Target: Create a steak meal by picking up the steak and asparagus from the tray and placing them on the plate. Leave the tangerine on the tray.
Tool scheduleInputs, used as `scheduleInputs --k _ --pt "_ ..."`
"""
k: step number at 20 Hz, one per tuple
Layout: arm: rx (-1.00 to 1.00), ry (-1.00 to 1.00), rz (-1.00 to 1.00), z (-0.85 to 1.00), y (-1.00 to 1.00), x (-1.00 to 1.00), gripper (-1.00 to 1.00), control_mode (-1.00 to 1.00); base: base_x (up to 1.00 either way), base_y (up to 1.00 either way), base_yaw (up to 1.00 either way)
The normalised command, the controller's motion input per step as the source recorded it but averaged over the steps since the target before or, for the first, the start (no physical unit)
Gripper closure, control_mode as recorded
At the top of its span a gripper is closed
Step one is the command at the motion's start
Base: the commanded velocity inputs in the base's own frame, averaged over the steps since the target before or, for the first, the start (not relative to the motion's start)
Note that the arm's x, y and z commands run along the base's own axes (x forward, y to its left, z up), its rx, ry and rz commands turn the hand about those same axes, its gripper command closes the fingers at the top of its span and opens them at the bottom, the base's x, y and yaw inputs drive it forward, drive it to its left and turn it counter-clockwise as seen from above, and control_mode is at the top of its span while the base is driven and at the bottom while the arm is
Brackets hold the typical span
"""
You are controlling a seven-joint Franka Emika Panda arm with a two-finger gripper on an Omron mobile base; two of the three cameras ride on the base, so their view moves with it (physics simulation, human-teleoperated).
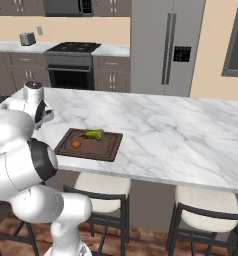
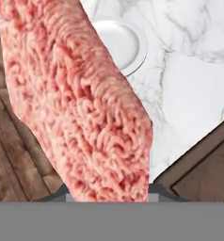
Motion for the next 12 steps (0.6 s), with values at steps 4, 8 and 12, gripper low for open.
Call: scheduleInputs --k 4,8,12 --pt "-0.09 0.00 0.00 -0.21 0.97 0.00 1.00 -1.00 0.00 0.00 0.00" --pt "-0.07 0.02 0.00 -0.36 0.92 0.00 1.00 -1.00 0.00 0.00 0.00" --pt "-0.03 0.03 0.01 -0.45 0.78 0.07 1.00 -1.00 0.00 0.00 0.00"
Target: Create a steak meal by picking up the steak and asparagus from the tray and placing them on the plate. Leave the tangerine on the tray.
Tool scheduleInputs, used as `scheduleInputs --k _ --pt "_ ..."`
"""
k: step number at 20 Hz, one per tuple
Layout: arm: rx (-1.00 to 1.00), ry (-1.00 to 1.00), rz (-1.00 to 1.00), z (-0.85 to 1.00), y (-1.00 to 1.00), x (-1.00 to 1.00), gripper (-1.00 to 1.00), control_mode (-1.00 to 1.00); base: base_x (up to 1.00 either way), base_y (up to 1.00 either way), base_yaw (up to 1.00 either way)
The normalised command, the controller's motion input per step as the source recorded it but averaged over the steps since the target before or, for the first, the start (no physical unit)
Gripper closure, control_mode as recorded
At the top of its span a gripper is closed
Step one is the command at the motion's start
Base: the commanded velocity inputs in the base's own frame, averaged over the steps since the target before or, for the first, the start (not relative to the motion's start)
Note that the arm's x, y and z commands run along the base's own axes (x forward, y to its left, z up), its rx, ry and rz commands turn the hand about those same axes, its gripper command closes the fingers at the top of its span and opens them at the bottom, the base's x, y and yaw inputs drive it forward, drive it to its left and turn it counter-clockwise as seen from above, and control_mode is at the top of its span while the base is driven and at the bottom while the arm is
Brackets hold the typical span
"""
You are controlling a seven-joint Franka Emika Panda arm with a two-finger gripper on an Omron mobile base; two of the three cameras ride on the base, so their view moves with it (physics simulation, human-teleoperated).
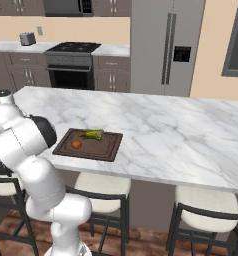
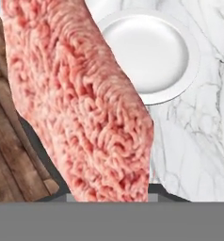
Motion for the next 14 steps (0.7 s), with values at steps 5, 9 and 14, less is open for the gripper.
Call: scheduleInputs --k 5,9,14 --pt "0.00 0.02 0.01 -0.42 0.58 0.16 1.00 -1.00 0.00 0.00 0.00" --pt "0.00 0.03 0.00 -0.35 0.50 0.23 1.00 -1.00 0.00 0.00 0.00" --pt "0.00 0.02 0.00 -0.32 0.39 0.23 1.00 -1.00 0.00 0.00 0.00"
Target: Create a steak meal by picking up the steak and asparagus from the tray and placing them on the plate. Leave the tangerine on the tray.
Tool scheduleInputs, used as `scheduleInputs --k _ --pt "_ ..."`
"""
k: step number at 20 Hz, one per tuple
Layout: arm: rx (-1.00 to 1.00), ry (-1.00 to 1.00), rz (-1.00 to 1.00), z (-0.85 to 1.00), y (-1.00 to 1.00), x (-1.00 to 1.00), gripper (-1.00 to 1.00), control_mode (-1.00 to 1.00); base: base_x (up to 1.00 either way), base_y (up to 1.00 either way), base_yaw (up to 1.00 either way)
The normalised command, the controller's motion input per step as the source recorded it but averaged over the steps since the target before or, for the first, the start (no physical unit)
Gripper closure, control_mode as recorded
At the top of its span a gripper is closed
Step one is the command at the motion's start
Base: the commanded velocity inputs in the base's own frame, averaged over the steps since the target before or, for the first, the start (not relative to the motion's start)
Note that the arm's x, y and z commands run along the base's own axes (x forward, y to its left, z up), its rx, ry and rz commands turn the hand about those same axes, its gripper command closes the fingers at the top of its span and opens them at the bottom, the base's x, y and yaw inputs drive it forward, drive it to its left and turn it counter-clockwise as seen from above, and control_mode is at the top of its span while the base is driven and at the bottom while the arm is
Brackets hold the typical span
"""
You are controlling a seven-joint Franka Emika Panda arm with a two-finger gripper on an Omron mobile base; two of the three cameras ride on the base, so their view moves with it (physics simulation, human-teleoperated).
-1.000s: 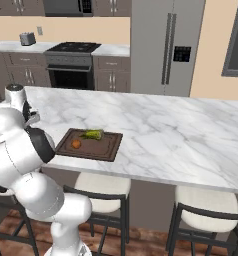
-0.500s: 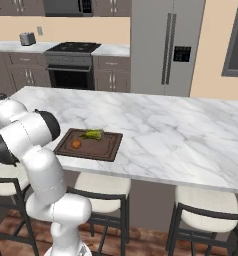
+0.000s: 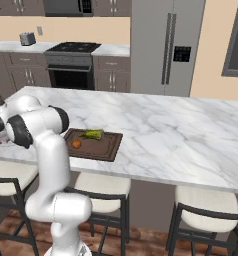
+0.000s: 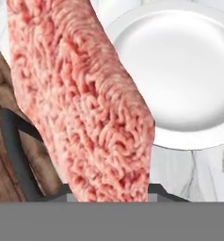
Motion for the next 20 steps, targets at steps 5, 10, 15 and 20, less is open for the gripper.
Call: scheduleInputs --k 5,10,15,20 --pt "0.00 0.03 0.00 -0.21 0.17 0.33 1.00 -1.00 0.00 0.00 0.00" --pt "0.00 0.02 0.00 -0.20 0.02 0.37 1.00 -1.00 0.00 0.00 0.00" --pt "0.00 0.01 0.00 -0.24 0.04 0.37 1.00 -1.00 0.00 0.00 0.00" --pt "-0.01 0.00 0.00 -0.23 0.21 0.32 1.00 -1.00 0.00 0.00 0.00"
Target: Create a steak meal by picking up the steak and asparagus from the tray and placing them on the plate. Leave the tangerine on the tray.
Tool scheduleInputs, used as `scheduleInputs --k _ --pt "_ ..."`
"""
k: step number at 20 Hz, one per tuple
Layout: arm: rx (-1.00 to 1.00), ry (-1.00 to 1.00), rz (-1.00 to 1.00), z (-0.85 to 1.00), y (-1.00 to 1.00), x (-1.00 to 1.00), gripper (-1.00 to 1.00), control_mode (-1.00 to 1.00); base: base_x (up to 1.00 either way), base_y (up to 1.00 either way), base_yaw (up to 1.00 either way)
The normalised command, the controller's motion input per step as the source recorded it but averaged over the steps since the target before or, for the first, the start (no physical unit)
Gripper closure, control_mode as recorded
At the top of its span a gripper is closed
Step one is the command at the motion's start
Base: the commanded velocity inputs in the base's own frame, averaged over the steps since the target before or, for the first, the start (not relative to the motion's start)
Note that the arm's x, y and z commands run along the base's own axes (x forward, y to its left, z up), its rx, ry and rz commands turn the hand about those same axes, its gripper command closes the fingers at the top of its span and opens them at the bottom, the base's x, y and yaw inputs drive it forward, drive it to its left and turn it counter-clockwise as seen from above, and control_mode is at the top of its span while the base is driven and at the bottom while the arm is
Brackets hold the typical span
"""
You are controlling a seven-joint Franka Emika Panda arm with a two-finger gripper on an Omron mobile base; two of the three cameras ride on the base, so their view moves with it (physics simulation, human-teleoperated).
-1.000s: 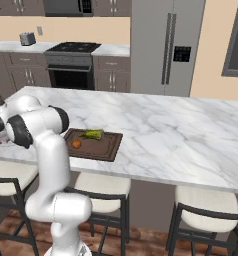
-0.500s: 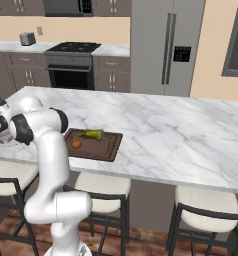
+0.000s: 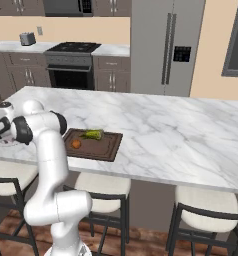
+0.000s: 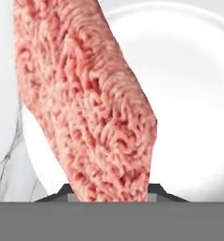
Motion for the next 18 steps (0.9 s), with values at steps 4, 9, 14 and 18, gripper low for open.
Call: scheduleInputs --k 4,9,14,18 --pt "-0.02 0.00 0.00 -0.15 0.28 0.27 -1.00 -1.00 0.00 0.00 0.00" --pt "-0.01 0.00 0.00 -0.03 0.17 0.15 -1.00 -1.00 0.00 0.00 0.00" --pt "0.00 0.02 0.00 0.00 -0.01 0.00 -1.00 -1.00 0.00 0.00 0.00" --pt "0.00 0.01 -0.04 0.00 -0.22 -0.13 -1.00 -1.00 0.00 0.00 0.00"
